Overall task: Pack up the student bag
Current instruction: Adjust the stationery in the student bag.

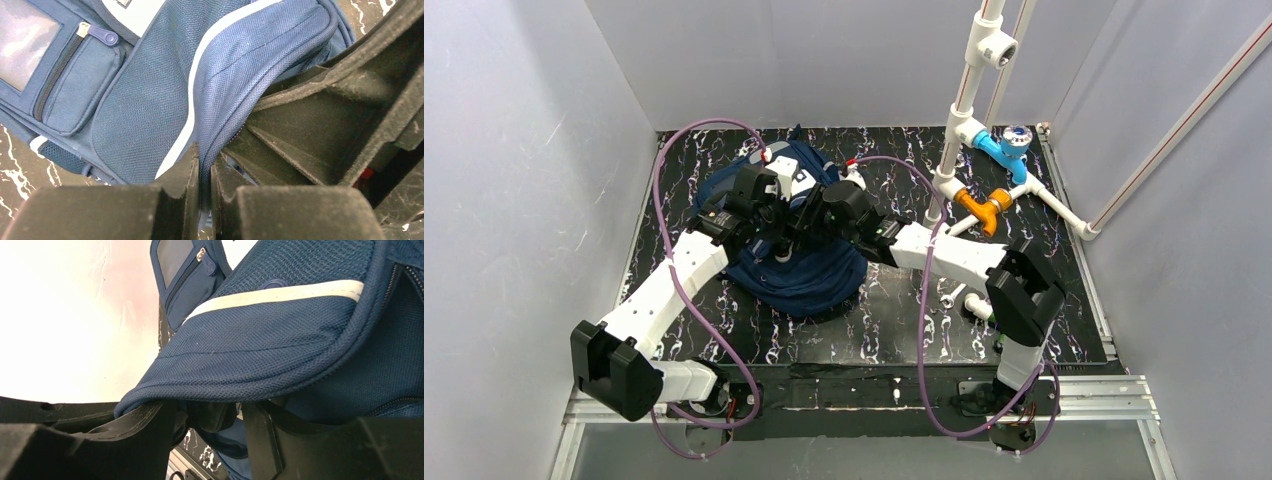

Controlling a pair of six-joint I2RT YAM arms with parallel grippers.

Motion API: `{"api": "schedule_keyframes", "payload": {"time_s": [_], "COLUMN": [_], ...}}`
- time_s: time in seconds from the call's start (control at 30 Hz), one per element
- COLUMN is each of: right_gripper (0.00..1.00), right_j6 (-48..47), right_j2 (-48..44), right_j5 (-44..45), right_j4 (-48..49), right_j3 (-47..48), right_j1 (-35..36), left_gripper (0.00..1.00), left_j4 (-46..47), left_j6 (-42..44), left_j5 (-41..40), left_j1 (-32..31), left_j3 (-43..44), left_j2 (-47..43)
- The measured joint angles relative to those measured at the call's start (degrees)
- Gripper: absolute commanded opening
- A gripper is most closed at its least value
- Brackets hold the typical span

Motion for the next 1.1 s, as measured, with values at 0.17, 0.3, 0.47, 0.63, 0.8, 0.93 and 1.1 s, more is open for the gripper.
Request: {"api": "schedule_keyframes", "payload": {"time_s": [0.17,0.3,0.47,0.63,0.8,0.93,1.1], "right_gripper": [0.56,0.52,0.55,0.6,0.6,0.6,0.61], "right_j6": [2.3,3.2,3.7,3.8,3.5,3.3,3.0], "right_j2": [1.7,2.4,2.2,0.3,0.2,0.3,4.3], "right_j5": [0.9,1.3,3.1,3.8,2.9,2.3,2.3], "right_j4": [-2.2,-2.6,-2.9,-2.4,-2.0,-1.3,-1.3], "right_j3": [2.6,3.7,3.3,-1.4,-2.5,-2.0,1.9], "right_j1": [0.4,0.6,1.2,2.1,2.5,2.5,2.2], "left_gripper": [0.0,0.0,0.0,0.0,0.0,0.0,0.0], "left_j4": [0.0,0.0,-0.2,0.1,0.2,0.3,0.7], "left_j6": [0.4,0.5,0.9,0.9,0.9,0.9,1.2], "left_j5": [-0.8,-1.0,-0.9,-0.9,-0.8,-0.3,0.1], "left_j1": [0.4,0.6,0.6,0.0,-0.1,-0.1,0.1], "left_j3": [0.0,0.0,0.0,0.0,0.0,0.0,0.0], "left_j2": [-0.1,-0.1,-0.1,-0.1,-0.1,-0.1,-0.7]}}
